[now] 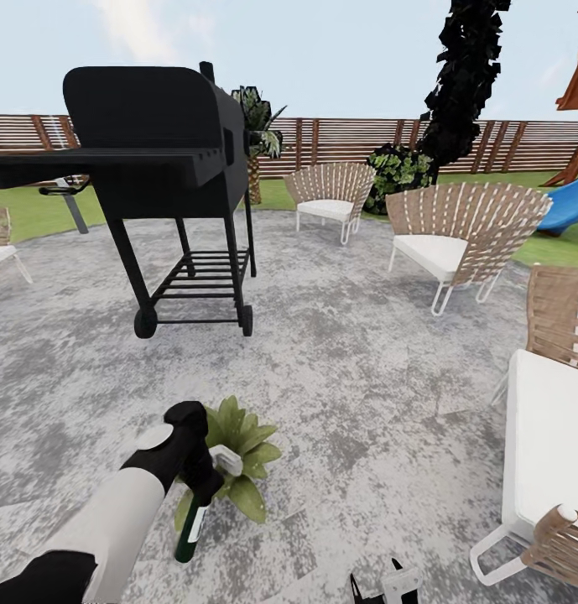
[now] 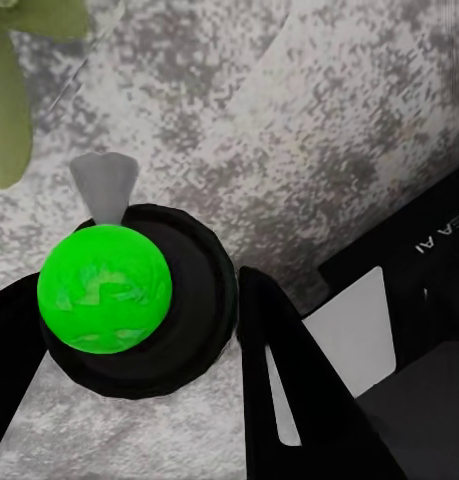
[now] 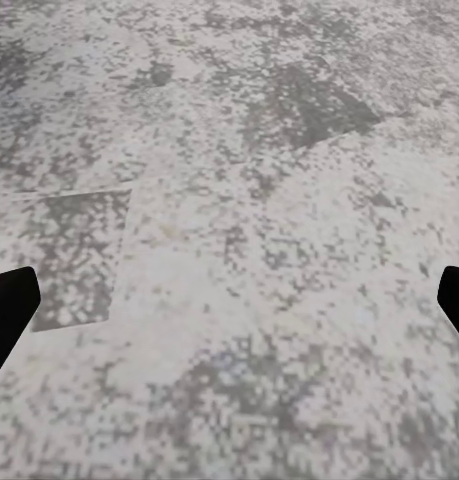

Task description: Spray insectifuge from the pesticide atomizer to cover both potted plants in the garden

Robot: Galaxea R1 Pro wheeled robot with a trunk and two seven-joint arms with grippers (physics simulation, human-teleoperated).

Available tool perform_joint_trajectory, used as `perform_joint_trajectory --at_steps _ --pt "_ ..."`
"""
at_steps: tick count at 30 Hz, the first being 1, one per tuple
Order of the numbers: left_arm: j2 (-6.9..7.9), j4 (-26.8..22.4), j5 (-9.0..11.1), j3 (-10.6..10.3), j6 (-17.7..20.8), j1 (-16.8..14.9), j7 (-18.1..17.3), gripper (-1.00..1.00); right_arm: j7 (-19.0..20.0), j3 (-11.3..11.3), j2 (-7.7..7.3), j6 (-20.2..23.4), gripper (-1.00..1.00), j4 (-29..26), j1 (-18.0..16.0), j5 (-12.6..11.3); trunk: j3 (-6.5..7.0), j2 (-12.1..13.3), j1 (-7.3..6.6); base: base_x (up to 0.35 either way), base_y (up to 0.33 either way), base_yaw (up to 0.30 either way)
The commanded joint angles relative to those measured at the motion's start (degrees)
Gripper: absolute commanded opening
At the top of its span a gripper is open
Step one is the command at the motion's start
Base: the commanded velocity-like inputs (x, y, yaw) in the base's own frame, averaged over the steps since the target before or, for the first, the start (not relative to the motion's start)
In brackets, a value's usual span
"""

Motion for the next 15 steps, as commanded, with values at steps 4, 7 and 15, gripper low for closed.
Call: perform_joint_trajectory --at_steps 4,7,15 --pt "-1.74 -0.1 -0.5 -0.1 0.7 -0.5 -0.6 -1.0 -0.6 0.1 0.01 -0.1 1.0 0.0 0.0 0.6 -0.05 0.0 -0.01 0.0 0.0 0.0" --pt "-2.21 -0.1 -0.6 -0.1 0.7 -0.7 -0.6 -1.0 -0.6 0.1 0.01 -0.1 1.0 0.0 0.0 0.6 -0.05 0.0 -0.01 0.0 0.0 0.0" --pt "-1.91 0.0 -0.8 -0.3 0.4 1.0 -0.6 -1.0 -0.6 0.1 0.01 -0.1 1.0 0.0 0.0 0.6 -0.05 0.0 -0.01 0.01 0.0 0.0"
